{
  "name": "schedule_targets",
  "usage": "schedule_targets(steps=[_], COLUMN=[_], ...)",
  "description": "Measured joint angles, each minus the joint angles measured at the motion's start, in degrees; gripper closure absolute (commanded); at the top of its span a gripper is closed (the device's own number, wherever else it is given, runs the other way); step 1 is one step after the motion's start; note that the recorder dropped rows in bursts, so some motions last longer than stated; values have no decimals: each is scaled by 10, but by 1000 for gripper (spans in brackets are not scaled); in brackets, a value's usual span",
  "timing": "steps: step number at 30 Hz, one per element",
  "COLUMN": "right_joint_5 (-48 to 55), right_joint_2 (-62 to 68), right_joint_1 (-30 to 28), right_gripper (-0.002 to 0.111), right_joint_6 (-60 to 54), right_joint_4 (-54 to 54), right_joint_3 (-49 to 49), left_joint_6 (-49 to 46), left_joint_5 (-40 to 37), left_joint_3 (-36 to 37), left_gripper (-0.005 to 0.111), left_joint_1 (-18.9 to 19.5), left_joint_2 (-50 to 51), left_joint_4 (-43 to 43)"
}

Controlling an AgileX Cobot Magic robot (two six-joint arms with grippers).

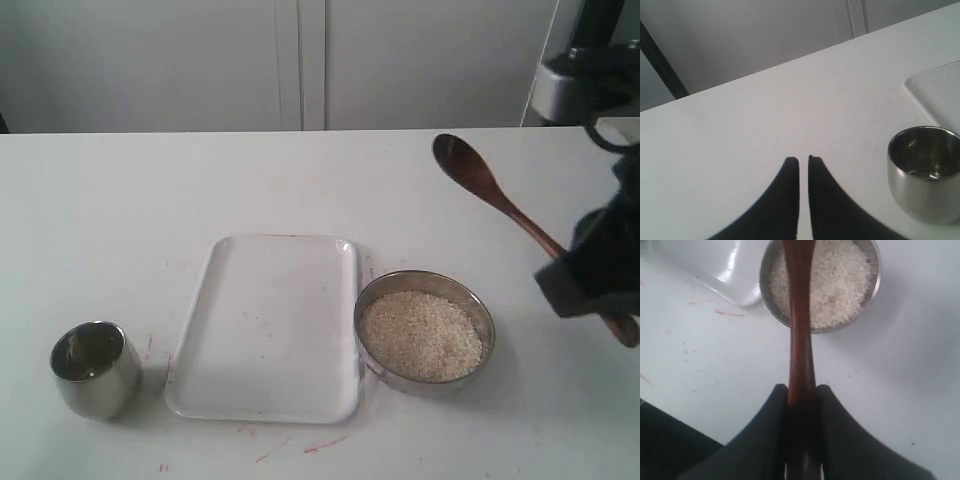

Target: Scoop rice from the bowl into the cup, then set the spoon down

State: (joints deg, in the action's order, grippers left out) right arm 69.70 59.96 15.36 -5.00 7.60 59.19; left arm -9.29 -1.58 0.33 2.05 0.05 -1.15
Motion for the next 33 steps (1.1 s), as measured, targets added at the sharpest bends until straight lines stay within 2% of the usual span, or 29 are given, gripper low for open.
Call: schedule_targets(steps=[5,10,27,33], right_joint_5=[3,6,4,1], right_joint_2=[-79,-85,86,157], right_joint_1=[57,104,290,314], right_gripper=[108,108,108,108], right_joint_6=[45,74,81,81], right_joint_4=[-63,-122,-480,-573], right_joint_3=[-74,-131,-143,-143], left_joint_6=[0,0,0,0], left_joint_5=[0,0,0,0], left_joint_3=[0,0,0,0], left_gripper=[92,92,92,92], left_joint_1=[0,0,0,0], left_joint_2=[0,0,0,0], left_joint_4=[0,0,0,0])
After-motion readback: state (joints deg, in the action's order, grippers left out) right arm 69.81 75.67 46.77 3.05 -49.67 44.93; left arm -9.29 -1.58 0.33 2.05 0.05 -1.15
